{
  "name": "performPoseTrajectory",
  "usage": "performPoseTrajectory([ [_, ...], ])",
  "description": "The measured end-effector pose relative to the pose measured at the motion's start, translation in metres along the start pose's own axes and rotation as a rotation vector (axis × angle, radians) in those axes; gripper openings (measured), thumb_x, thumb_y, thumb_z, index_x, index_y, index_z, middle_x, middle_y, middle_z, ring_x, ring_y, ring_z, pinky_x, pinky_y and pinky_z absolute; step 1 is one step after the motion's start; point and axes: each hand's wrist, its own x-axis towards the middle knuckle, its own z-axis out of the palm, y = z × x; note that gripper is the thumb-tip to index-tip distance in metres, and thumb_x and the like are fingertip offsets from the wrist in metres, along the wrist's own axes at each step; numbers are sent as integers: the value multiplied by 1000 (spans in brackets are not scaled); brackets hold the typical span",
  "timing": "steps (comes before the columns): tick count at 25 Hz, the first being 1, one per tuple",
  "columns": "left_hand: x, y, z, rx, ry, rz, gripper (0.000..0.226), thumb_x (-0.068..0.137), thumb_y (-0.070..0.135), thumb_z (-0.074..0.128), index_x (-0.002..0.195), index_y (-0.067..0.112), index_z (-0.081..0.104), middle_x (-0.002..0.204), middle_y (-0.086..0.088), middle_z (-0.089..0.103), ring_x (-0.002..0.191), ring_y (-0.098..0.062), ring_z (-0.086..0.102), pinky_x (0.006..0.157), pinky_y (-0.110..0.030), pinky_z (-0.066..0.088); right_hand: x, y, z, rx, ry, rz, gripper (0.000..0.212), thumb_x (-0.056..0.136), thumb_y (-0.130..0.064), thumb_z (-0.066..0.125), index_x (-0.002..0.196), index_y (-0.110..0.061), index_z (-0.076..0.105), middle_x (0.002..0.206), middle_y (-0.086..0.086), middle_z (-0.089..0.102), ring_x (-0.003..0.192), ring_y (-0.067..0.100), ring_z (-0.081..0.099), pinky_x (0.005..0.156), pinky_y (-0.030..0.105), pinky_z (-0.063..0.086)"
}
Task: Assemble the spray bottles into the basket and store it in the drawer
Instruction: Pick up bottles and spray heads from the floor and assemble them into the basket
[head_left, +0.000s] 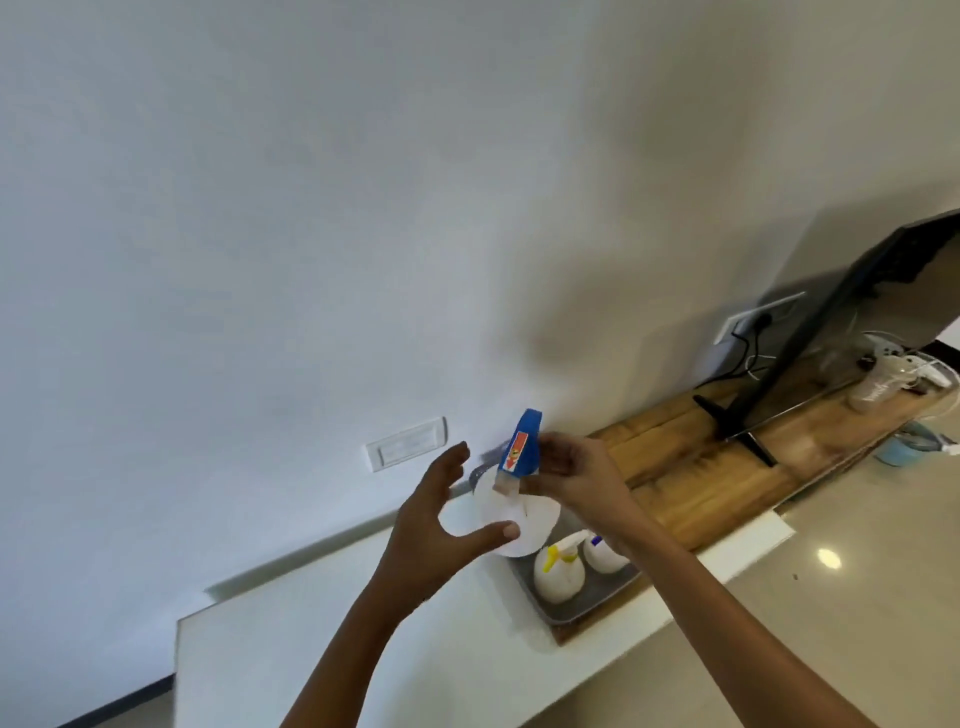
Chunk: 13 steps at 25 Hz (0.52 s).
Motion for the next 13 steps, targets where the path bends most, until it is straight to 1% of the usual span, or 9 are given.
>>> performPoseTrajectory([
  [2, 29, 18, 21, -24, 27, 76, 71, 58, 50, 77, 121, 37, 49, 115, 33, 57, 110, 6, 55, 94, -11, 43, 23, 13, -14, -58, 128, 32, 44, 69, -6, 78, 110, -10, 61, 111, 7, 68, 99, 16, 65, 93, 34, 53],
  [4, 56, 26, 43, -1, 111, 127, 44, 68, 31, 74, 109, 34, 58, 93, 37, 64, 93, 12, 61, 82, -5, 47, 42, 27, -25, -90, 189, 45, 46, 65, -8, 80, 107, -8, 62, 108, 10, 68, 99, 21, 63, 90, 32, 54],
  [5, 69, 27, 52, 19, 171, 128, 36, 73, 20, 72, 106, 30, 62, 87, 36, 63, 85, 13, 61, 78, -4, 48, 48, 33, -30, -109, 188, 48, 46, 65, -9, 81, 107, -8, 61, 106, 9, 68, 98, 20, 63, 88, 30, 53],
  [7, 92, 25, 64, 63, 257, 109, 30, 79, 6, 66, 105, 20, 67, 83, 30, 61, 73, 9, 61, 70, -1, 46, 60, 41, -40, -109, 161, 76, 49, 65, -10, 81, 109, -9, 59, 106, 6, 67, 100, 20, 63, 87, 25, 52],
  [9, 115, 24, 79, 77, 276, 74, 28, 81, 3, 63, 105, 15, 68, 88, 21, 62, 68, 5, 61, 69, 3, 43, 73, 45, -57, -21, 123, 107, 60, 67, -9, 79, 120, -14, 51, 112, -3, 60, 107, 15, 58, 92, 26, 47],
  [10, 123, 24, 85, 80, 274, 60, 27, 81, 3, 62, 106, 13, 67, 92, 16, 62, 71, 5, 60, 71, 5, 41, 79, 46, -67, -22, 103, 76, 67, 68, -9, 78, 127, -18, 46, 116, -8, 54, 108, 10, 53, 95, 26, 44],
  [11, 131, 24, 92, 87, 268, 49, 27, 82, 3, 61, 107, 12, 67, 95, 13, 62, 78, 4, 58, 72, 7, 39, 85, 46, -79, -90, 76, 4, 70, 70, -10, 76, 131, -20, 42, 120, -10, 51, 110, 6, 49, 97, 24, 41],
  [12, 139, 24, 99, 91, 264, 35, 26, 83, 4, 60, 107, 12, 67, 97, 11, 61, 84, 0, 58, 74, 8, 38, 93, 45, -91, -234, 31, -88, 66, 73, -11, 74, 132, -20, 44, 124, -9, 52, 112, 5, 48, 98, 22, 38],
  [13, 145, 25, 106, 84, 271, 18, 26, 84, 4, 59, 107, 12, 67, 97, 10, 62, 87, -3, 58, 75, 7, 39, 102, 43, -102, -399, -31, -184, 58, 77, -12, 71, 130, -18, 48, 128, -3, 55, 114, 8, 49, 98, 21, 37],
])
